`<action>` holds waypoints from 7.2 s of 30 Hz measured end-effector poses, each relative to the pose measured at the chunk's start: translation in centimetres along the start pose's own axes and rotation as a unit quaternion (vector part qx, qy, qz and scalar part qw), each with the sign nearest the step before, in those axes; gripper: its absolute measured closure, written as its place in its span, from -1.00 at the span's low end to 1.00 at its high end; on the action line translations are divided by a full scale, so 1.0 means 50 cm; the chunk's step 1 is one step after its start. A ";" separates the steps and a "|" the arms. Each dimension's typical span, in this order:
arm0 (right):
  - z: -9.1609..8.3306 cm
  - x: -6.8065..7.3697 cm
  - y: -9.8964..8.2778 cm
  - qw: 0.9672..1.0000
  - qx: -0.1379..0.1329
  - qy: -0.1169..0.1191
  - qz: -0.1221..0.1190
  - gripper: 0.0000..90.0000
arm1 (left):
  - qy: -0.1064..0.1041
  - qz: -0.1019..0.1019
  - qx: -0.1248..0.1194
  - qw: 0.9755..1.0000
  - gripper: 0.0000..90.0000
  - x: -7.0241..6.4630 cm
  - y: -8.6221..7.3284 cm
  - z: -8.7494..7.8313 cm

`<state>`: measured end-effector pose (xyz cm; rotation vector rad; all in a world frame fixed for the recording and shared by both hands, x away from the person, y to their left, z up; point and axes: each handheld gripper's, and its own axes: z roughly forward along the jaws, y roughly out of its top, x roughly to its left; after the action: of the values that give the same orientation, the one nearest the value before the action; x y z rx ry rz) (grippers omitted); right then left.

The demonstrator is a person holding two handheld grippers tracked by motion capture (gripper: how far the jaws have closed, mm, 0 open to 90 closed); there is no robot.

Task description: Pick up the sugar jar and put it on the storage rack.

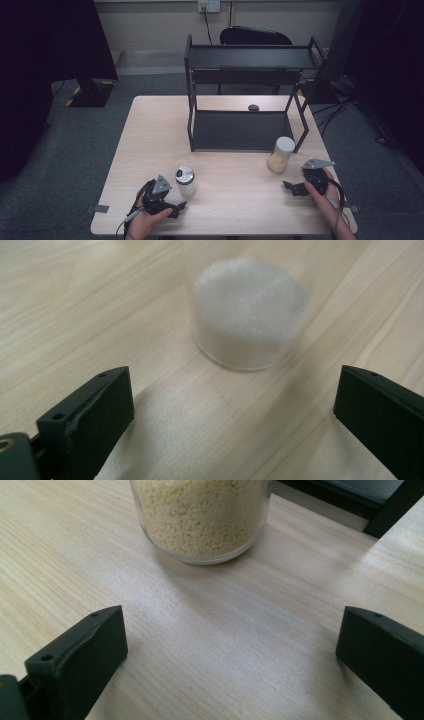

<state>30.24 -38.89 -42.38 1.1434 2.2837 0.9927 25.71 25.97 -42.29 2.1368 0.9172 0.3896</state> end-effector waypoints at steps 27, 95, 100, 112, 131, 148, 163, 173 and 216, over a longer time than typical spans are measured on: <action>0.001 -0.001 0.000 1.000 -0.001 0.001 -0.002 -1.00 | -0.023 -0.021 -0.036 0.999 -0.85 0.013 0.038 0.035; 0.001 -0.001 0.000 1.000 -0.001 0.001 -0.002 -1.00 | -0.079 0.012 -0.025 0.997 -0.34 0.041 0.275 0.123; 0.001 -0.001 0.000 1.000 -0.001 0.001 -0.002 -1.00 | -0.077 0.010 -0.027 0.997 -0.34 0.047 0.293 0.125; 0.001 -0.001 0.000 1.000 -0.001 0.001 -0.002 -1.00 | -0.080 0.013 -0.030 0.996 -0.34 0.053 0.336 0.127; 0.001 -0.001 0.000 1.000 -0.001 0.001 -0.002 -1.00 | -0.082 0.015 -0.035 0.996 -0.34 0.055 0.403 0.137; 0.001 -0.001 0.000 1.000 -0.001 0.001 -0.002 -1.00 | -0.080 0.019 -0.031 0.996 -0.34 0.058 0.462 0.139; 0.001 -0.001 0.000 1.000 -0.001 0.001 -0.002 -1.00 | -0.080 0.027 -0.023 0.996 -0.34 0.062 0.529 0.126; 0.001 -0.001 0.000 1.000 -0.001 0.001 -0.001 -1.00 | -0.080 0.036 -0.017 0.996 -0.34 0.064 0.575 0.113; 0.001 -0.002 0.000 1.000 0.000 0.002 -0.002 -1.00 | -0.077 0.046 -0.022 0.996 -0.34 0.077 0.753 0.032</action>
<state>30.33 -38.93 -42.39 1.1371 2.2869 0.9946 47.49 10.97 -15.19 2.1401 0.7189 0.2822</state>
